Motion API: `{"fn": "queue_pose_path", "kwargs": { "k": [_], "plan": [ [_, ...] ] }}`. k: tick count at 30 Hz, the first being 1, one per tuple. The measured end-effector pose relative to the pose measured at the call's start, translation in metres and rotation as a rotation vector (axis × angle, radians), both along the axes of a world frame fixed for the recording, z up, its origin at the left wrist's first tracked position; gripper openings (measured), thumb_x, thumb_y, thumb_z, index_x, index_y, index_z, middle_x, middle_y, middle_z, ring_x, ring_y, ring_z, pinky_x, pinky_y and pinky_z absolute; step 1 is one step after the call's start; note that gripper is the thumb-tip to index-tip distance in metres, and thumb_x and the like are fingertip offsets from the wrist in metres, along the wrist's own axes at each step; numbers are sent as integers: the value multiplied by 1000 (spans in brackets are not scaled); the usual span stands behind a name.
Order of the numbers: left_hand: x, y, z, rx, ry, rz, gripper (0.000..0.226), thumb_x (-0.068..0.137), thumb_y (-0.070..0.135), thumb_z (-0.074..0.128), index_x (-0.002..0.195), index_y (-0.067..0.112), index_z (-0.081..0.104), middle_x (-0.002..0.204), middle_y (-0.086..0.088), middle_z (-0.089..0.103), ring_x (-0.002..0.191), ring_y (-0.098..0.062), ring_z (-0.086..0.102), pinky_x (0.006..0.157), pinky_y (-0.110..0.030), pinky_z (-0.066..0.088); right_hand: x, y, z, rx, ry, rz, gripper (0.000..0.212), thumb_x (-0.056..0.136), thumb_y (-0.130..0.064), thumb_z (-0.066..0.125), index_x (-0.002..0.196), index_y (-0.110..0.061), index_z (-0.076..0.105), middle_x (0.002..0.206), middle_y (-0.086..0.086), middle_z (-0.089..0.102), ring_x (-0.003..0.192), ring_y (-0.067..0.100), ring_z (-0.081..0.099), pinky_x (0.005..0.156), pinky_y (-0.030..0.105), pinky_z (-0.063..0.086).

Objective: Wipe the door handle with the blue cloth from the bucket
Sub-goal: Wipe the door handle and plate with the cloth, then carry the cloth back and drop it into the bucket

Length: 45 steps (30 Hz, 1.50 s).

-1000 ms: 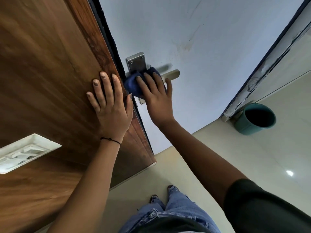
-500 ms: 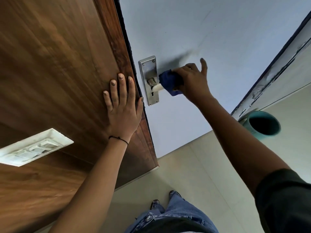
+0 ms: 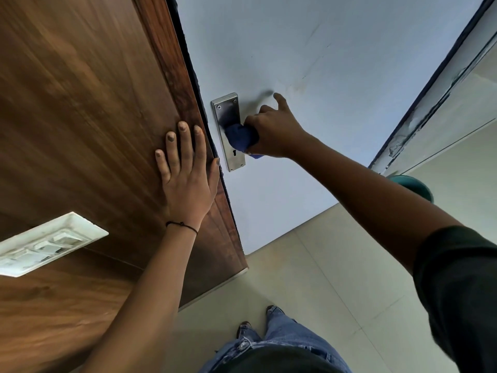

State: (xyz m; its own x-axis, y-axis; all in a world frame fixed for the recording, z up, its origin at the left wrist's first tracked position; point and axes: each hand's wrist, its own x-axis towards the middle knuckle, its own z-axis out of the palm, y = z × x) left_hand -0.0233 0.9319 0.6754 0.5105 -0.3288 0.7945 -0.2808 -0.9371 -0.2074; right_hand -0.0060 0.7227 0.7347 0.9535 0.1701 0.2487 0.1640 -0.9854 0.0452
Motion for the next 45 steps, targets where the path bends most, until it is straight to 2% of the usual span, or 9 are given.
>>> {"fn": "queue_pose_path", "kwargs": {
  "k": [9, 19, 24, 28, 31, 35, 37, 41, 45],
  "plan": [
    [0, 3, 1, 25, 4, 5, 75, 99, 47, 38, 149, 16, -8, 151, -12, 14, 139, -28, 9, 116, -37, -15, -6, -21, -10, 102, -29, 3, 31, 69, -20, 64, 99, -12, 61, 92, 6, 71, 101, 29, 60, 112, 55, 20],
    [2, 1, 0, 15, -13, -3, 75, 97, 45, 43, 150, 15, -1, 150, -13, 23, 137, -31, 16, 117, -38, -12, -4, -57, -12, 254, 67, -80, 39, 75, -24, 69, 112, -20, 59, 101, 2, 69, 103, 26, 58, 100, 45, 32],
    [-2, -7, 4, -20, 24, 15, 76, 97, 41, 44, 150, 15, -4, 150, -15, 16, 136, -34, 16, 116, -39, -16, -5, -80, -3, 619, 226, -112, 38, 66, -15, 77, 102, -18, 64, 97, 3, 70, 89, 25, 65, 79, 36, 52],
    [-12, -29, 3, -189, 90, 60, 74, 92, 28, 53, 149, 3, 12, 148, -30, 27, 136, -41, 13, 117, -40, -13, -6, -98, -8, 786, 233, -105, 25, 66, -19, 72, 89, -11, 67, 81, 9, 72, 72, 23, 66, 68, 38, 54],
    [-17, -64, 5, -349, 163, 68, 75, 86, 19, 58, 144, -4, 15, 144, -41, 24, 136, -45, 10, 117, -37, -13, -10, -117, -18, 955, 211, -112, 25, 70, -15, 75, 92, -8, 68, 70, 0, 66, 58, 3, 58, 53, 16, 45],
    [-27, -144, 9, -432, 251, -48, 76, 84, 16, 59, 145, -1, 18, 149, -35, 19, 141, -40, 3, 117, -38, -13, -32, -168, -38, 1174, 149, -158, 33, 70, -14, 81, 98, -6, 66, 84, 4, 65, 72, 11, 57, 63, 18, 45],
    [-29, -184, 10, -443, 317, -177, 69, 86, 14, 57, 146, 2, 23, 152, -28, 19, 144, -36, 6, 119, -40, -8, -53, -189, -48, 1351, 136, -154, 29, 73, -11, 79, 98, -7, 66, 88, 7, 67, 77, 12, 59, 67, 25, 47],
    [-37, -284, 6, -528, 536, -492, 44, 93, 15, 47, 136, 6, 46, 147, -11, 41, 143, -24, 26, 121, -40, 10, -100, -254, -59, 1588, 65, -238, 31, 79, -15, 75, 108, -20, 65, 103, 5, 72, 92, 10, 65, 75, 16, 52],
    [-57, -375, 5, -842, 1064, -735, 24, 94, 20, 52, 116, 20, 62, 119, 10, 64, 118, -1, 55, 103, -23, 41, -148, -324, -72, 1711, -39, -441, 28, 76, -29, 73, 103, -27, 66, 100, 3, 73, 95, 22, 66, 80, 36, 57]
  ]
}}
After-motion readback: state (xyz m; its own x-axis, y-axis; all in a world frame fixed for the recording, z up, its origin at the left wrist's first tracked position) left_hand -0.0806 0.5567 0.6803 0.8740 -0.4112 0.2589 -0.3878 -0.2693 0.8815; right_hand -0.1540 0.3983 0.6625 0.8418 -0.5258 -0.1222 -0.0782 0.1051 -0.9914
